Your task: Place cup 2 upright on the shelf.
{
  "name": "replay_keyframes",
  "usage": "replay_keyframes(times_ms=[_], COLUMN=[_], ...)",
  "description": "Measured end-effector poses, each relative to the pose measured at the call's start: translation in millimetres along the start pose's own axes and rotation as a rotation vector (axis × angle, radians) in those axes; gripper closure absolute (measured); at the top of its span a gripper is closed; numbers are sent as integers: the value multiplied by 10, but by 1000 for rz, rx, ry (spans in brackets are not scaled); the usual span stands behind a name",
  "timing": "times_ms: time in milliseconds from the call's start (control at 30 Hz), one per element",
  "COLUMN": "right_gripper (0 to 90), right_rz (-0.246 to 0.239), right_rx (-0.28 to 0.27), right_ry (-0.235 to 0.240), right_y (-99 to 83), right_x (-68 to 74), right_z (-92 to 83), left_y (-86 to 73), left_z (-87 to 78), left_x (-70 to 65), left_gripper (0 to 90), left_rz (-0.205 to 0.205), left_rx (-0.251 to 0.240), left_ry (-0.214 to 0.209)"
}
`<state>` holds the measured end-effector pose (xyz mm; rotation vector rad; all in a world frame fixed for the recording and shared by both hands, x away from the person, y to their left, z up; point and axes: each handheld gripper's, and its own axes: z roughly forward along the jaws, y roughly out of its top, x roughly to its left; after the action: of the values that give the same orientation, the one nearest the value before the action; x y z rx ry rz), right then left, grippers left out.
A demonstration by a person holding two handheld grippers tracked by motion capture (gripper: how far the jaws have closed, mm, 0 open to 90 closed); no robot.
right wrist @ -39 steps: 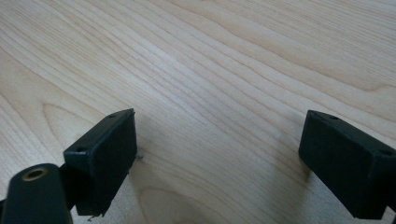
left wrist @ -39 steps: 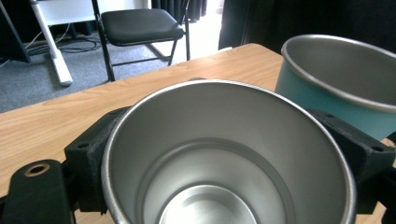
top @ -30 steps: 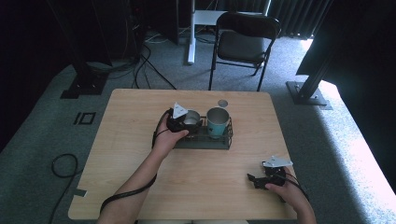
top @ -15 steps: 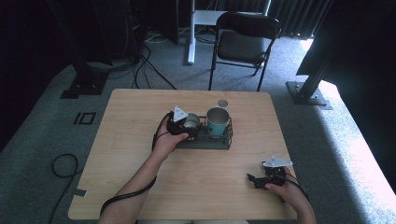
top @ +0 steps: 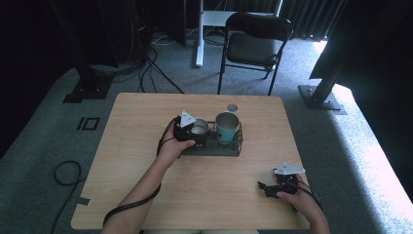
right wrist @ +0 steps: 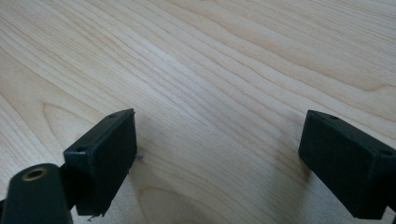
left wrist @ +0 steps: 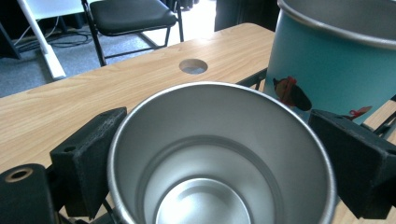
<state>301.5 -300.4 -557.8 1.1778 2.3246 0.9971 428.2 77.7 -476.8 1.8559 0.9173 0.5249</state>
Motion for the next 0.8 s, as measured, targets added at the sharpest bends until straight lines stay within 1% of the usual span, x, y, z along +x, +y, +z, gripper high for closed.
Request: replay_keyframes(times_ms=[100,200,267,367,500,600,667,700,767,800], right_gripper=[109,109,109,109,109,109,109,109,109,109], right_rz=[0,0,0,0,0,0,0,0,0,0], right_rx=[0,0,0,0,0,0,0,0,0,0], right_ry=[0,0,0,0,0,0,0,0,0,0], right_y=[0,0,0,0,0,0,0,0,0,0], right_x=[0,0,0,0,0,0,0,0,0,0], right_z=[0,0,0,0,0,0,0,0,0,0], left_y=[16,28,36,44,60,78,95,101,111,113], left_z=[-39,-76,-104,-148,-213,-267,-310,-332,-373,-393], left_x=[1,14,24,30,33,50,57,65,77,89], left_gripper=[88,87,88,88,87,88,88,88,89,89], left_rz=[-11,-4,-13,-21,-19,-41,-33,-36,-26,-23], left_rx=[-4,-2,-13,-25,-36,-55,-69,-69,-65,-66], left_ry=[-6,-2,0,-8,2,-4,-6,-3,-6,4])
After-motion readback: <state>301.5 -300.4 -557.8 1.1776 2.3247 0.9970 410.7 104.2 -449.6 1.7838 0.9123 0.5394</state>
